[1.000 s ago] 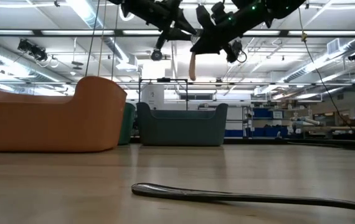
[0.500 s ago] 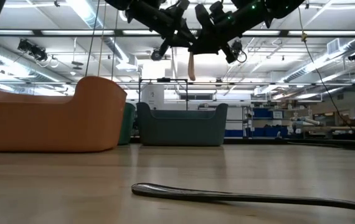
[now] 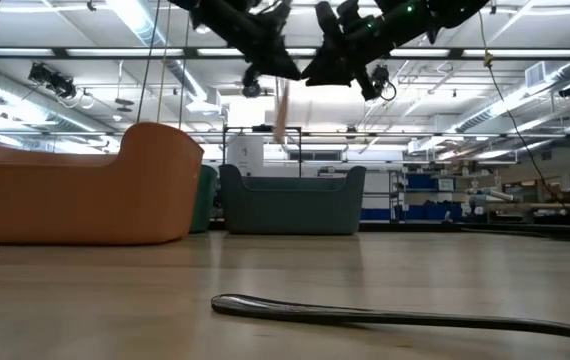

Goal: Sort silverware by color (type)
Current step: Put the orange fork into the orange bin

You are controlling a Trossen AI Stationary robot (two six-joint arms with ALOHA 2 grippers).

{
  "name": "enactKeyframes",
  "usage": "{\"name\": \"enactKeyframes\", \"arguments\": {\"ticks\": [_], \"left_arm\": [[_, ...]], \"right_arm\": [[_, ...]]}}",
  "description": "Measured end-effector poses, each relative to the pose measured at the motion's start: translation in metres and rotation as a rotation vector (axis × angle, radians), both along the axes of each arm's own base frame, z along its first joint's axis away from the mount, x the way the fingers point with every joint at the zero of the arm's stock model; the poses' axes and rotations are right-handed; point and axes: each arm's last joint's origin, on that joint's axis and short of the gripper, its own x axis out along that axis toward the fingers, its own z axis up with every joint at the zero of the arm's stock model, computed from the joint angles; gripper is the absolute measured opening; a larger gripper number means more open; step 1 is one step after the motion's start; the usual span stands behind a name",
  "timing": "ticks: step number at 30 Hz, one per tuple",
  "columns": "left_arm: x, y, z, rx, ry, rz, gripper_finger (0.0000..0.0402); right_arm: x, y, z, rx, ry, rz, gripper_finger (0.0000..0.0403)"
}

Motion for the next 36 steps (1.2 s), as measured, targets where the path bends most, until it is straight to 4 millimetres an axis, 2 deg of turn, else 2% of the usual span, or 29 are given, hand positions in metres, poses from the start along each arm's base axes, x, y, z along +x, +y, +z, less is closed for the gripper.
{"name": "enactKeyframes", "arguments": {"ticks": [7,12,17,19,24,28,36], "left_arm": [[-0.053,-0.027,0.010,-0.006,0.305,-0.119,0.0011],[-0.094,-0.063,0.015,-0.121,0.546,-0.227,0.0011],[-0.107,-0.093,0.005,-0.229,0.808,-0.310,0.0016],[-0.104,-0.101,-0.006,-0.240,0.843,-0.316,0.0020],[-0.100,-0.117,-0.051,-0.291,0.946,-0.342,0.0023],[-0.104,-0.123,-0.084,-0.340,1.028,-0.336,0.0025],[-0.114,-0.127,-0.118,-0.383,1.122,-0.349,0.0026]], "right_arm": [[-0.014,0.000,0.009,-0.038,0.047,0.063,0.0099],[-0.021,-0.008,0.009,-0.039,0.076,0.042,0.0099],[-0.024,-0.014,0.007,-0.071,0.124,0.052,0.0098],[-0.025,-0.016,0.005,-0.084,0.146,0.053,0.0098],[-0.027,-0.017,0.003,-0.110,0.187,0.062,0.0098],[-0.027,-0.017,0.003,-0.109,0.196,0.066,0.0098],[-0.025,-0.009,-0.001,-0.001,0.178,0.106,0.0098]]}}
